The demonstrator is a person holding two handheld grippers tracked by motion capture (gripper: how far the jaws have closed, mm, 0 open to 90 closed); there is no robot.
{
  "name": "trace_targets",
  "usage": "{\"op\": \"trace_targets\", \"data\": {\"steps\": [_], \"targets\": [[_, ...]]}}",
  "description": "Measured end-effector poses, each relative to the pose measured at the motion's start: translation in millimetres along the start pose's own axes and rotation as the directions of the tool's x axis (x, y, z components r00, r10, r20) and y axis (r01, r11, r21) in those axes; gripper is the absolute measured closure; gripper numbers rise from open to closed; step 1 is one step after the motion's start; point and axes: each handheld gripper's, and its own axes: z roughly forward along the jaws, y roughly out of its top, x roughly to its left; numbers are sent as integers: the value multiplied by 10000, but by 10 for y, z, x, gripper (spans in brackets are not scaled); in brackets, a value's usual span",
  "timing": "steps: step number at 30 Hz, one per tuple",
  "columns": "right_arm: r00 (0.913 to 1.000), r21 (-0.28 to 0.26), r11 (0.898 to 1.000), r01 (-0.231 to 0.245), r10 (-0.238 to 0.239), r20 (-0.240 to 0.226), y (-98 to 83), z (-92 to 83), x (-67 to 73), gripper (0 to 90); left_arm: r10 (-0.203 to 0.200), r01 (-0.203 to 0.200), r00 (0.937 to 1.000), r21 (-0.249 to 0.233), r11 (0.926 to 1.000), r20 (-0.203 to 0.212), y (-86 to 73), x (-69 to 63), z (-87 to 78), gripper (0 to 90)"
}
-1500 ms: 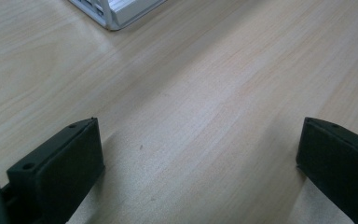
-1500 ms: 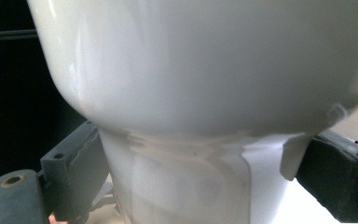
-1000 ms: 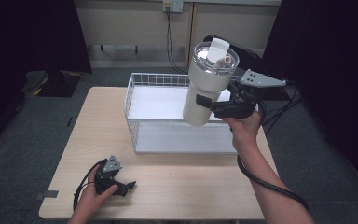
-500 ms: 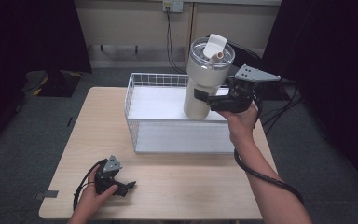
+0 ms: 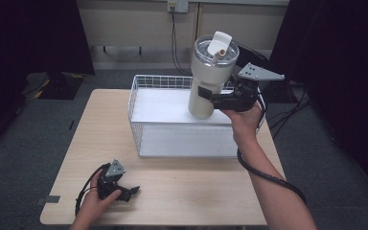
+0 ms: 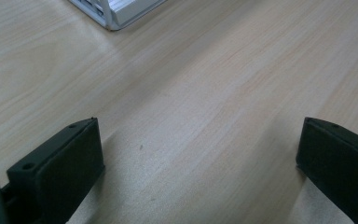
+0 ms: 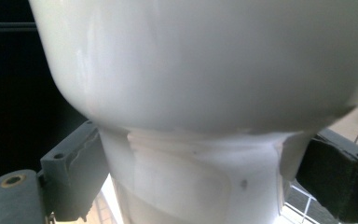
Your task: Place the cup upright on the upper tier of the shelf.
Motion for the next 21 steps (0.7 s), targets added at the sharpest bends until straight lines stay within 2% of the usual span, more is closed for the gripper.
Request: {"op": "trace_targets", "data": {"steps": [14, 21], "targets": [[9998, 48, 10000, -58, 58, 172, 12, 126, -43, 103, 3, -3, 10000, 2, 10000, 0, 0, 0, 0, 0], [9998, 255, 9997, -13, 8, 205, -10, 199, -75, 103, -4, 4, 10000, -4, 10000, -2, 0, -1, 0, 0]]}}
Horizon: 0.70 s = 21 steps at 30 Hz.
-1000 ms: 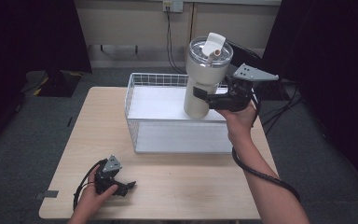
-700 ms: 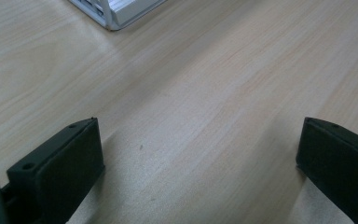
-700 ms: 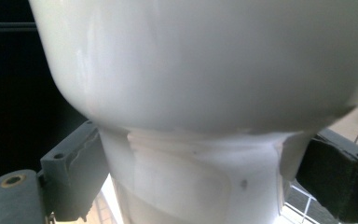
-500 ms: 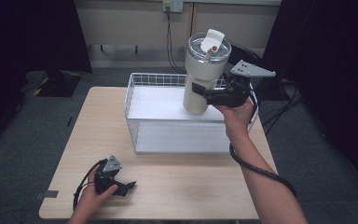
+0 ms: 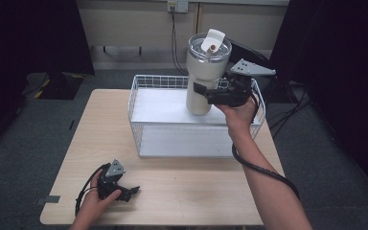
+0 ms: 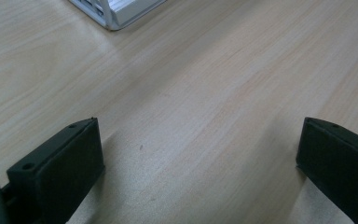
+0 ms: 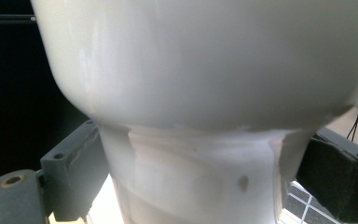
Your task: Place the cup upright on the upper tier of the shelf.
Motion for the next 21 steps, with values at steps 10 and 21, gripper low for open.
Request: {"op": "trace_targets", "data": {"steps": [10, 21], "targets": [[9999, 121, 9999, -76, 75, 95, -48, 49, -76, 103, 3, -3, 10000, 0, 10000, 2, 0, 0, 0, 0], [9995, 245, 9997, -87, 79, 314, -85, 90, -126, 102, 1, -1, 10000, -1, 10000, 0, 0, 0, 0, 0]]}}
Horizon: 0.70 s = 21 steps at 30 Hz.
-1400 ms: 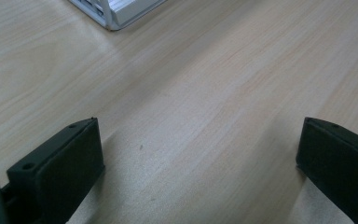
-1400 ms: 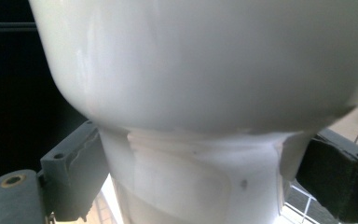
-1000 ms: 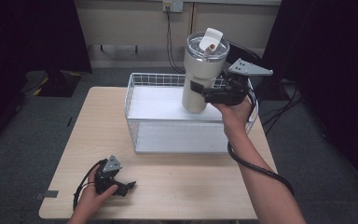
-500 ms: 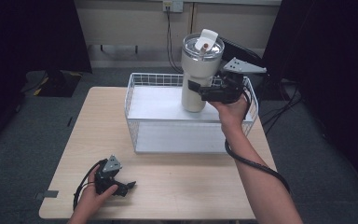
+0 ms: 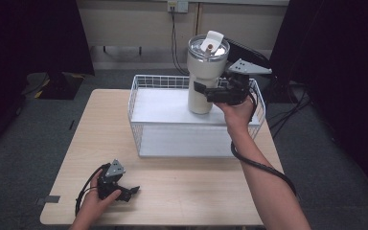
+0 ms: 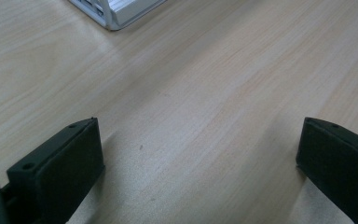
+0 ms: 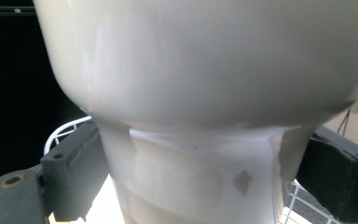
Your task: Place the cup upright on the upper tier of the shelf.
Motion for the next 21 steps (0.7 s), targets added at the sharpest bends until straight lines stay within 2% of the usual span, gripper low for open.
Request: {"op": "trace_targets", "data": {"steps": [10, 21], "targets": [[9997, 84, 10000, -45, 43, 228, -31, 61, -34, 102, 2, -2, 10000, 3, 10000, 4, 0, 0, 0, 0], [9998, 187, 9998, -69, 65, 182, -45, 112, -44, 102, 4, -4, 10000, 0, 10000, 11, 0, 0, -1, 0]]}}
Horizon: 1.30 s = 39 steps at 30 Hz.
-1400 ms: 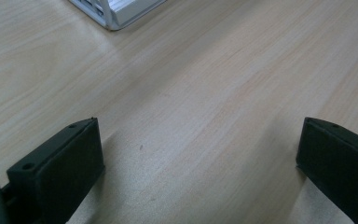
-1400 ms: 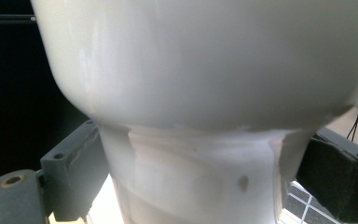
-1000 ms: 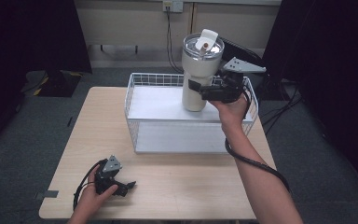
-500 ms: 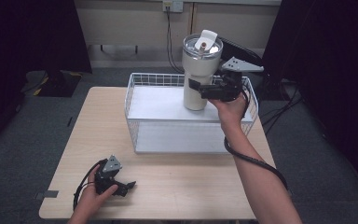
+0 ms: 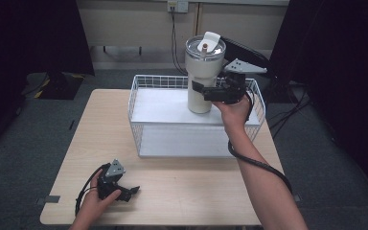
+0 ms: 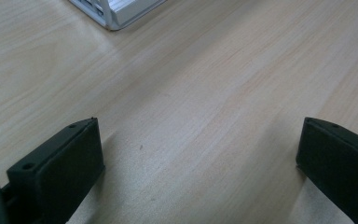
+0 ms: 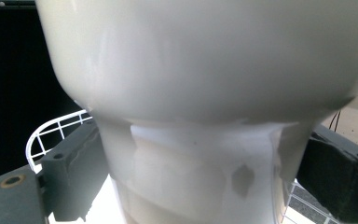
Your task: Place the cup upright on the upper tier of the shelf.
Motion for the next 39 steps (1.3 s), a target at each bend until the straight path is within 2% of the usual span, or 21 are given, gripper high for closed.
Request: {"op": "trace_targets", "data": {"steps": [12, 19, 29, 39], "targets": [[9999, 13, 9999, -111, 111, 77, -53, -8, -42, 101, 2, -2, 10000, 3, 10000, -11, 0, 0, 0, 0], [9997, -118, 9997, -221, 220, -97, -86, -29, -85, 99, -8, 8, 10000, -4, 10000, -12, 0, -1, 1, 0], [9997, -17, 10000, 89, -90, -248, -95, -58, -88, 97, -5, 5, 10000, -3, 10000, -11, 0, -1, 1, 0], [9997, -193, 9998, -10, 5, -262, -124, -53, -91, 94, -3, 3, 10000, -2, 10000, -14, 0, -1, 1, 0]]}}
